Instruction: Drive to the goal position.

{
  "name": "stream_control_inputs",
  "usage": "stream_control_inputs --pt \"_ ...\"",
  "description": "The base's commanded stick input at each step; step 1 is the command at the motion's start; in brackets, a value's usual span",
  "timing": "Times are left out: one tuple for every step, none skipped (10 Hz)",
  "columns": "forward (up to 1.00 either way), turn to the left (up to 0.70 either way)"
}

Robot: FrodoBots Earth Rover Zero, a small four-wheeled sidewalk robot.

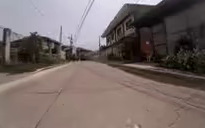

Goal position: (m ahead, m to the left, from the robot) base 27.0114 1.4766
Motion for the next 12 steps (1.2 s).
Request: stream_control_inputs --pt "0.70 0.00" --pt "0.70 0.00" --pt "0.70 0.00" --pt "0.70 0.00" --pt "0.70 0.00" --pt "0.70 0.00" --pt "0.70 0.00" --pt "0.70 0.00" --pt "0.70 0.00" --pt "0.70 0.00" --pt "0.70 0.00" --pt "0.70 0.00"
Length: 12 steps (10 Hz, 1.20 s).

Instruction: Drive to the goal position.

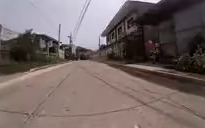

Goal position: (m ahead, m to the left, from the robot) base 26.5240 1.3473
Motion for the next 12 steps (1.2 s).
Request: stream_control_inputs --pt "0.70 0.00" --pt "0.70 0.00" --pt "0.70 0.00" --pt "0.70 0.00" --pt "0.70 0.00" --pt "0.70 0.00" --pt "0.70 0.00" --pt "0.70 0.00" --pt "0.70 0.00" --pt "0.70 0.00" --pt "0.70 0.00" --pt "0.70 0.00"
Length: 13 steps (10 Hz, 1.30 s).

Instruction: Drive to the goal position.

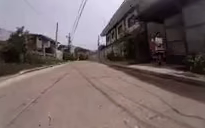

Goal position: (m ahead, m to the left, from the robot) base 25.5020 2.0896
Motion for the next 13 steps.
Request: stream_control_inputs --pt "0.70 0.00" --pt "0.70 0.00" --pt "0.70 0.00" --pt "0.70 0.00" --pt "0.70 0.00" --pt "0.70 0.00" --pt "0.70 0.00" --pt "0.70 0.00" --pt "0.70 0.00" --pt "0.70 0.00" --pt "0.70 0.00" --pt "0.70 0.00" --pt "0.70 0.00"
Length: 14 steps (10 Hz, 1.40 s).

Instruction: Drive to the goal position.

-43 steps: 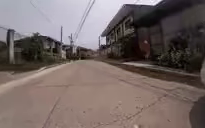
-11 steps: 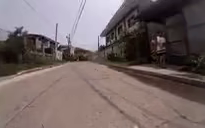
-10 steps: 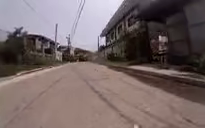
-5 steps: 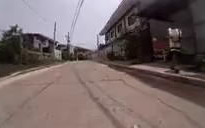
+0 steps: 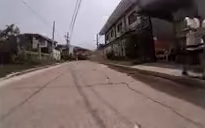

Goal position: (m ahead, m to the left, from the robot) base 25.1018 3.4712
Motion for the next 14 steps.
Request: stream_control_inputs --pt "0.70 0.00" --pt "0.70 0.00" --pt "0.70 0.00" --pt "0.70 0.02" --pt "0.70 0.15" --pt "0.70 0.35" --pt "0.70 0.35" --pt "0.70 0.18" --pt "0.70 0.00" --pt "0.70 0.00" --pt "0.70 0.00" --pt "0.70 0.00" --pt "0.70 0.00" --pt "0.70 0.00"
